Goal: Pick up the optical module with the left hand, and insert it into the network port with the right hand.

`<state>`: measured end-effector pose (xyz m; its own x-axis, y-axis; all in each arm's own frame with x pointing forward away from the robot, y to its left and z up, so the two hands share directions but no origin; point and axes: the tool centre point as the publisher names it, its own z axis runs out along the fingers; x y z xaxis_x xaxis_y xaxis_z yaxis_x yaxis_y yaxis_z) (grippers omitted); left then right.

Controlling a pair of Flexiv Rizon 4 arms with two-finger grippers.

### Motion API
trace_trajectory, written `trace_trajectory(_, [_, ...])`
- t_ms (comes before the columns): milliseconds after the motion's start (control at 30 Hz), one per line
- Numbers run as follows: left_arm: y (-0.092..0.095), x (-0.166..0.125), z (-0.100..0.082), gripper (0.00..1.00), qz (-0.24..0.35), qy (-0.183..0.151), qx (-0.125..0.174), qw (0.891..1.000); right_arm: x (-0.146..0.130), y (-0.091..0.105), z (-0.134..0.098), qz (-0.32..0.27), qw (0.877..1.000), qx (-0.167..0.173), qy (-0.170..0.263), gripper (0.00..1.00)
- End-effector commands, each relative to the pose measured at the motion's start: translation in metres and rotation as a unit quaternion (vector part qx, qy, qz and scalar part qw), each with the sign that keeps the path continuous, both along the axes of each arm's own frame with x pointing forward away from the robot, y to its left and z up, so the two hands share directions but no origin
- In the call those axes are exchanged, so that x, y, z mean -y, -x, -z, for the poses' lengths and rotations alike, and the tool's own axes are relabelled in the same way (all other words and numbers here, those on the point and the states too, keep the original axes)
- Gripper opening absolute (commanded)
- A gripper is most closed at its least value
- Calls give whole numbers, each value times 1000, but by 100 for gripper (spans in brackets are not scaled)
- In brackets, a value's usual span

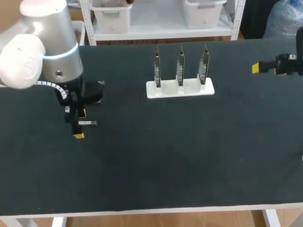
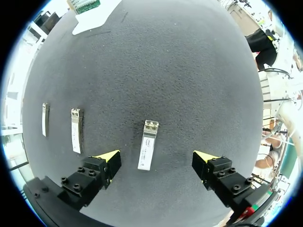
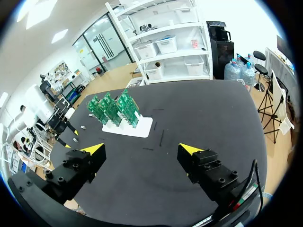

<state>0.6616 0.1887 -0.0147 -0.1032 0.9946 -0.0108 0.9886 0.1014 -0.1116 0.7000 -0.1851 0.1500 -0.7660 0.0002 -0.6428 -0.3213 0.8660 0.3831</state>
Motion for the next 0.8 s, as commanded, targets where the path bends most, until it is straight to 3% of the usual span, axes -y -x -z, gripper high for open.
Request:
trace_trajectory(33, [-4,1,1,100,2,-2,-4,1000,0,0,0,0,1000,0,0,100])
trace_trajectory(400, [-4,1,1,100,2,-2,-4,1000,0,0,0,0,1000,0,0,100])
trace_trajectory(433, [-4,1,1,75,2,-2,-4,1000,0,0,0,0,1000,0,0,100])
trace_trajectory(500, [-4,1,1,0,2,-2,-4,1000,0,0,0,0,1000,0,0,100])
trace_trajectory(800, [-4,1,1,0,2,-2,-4,1000,0,0,0,0,1000,0,0,100])
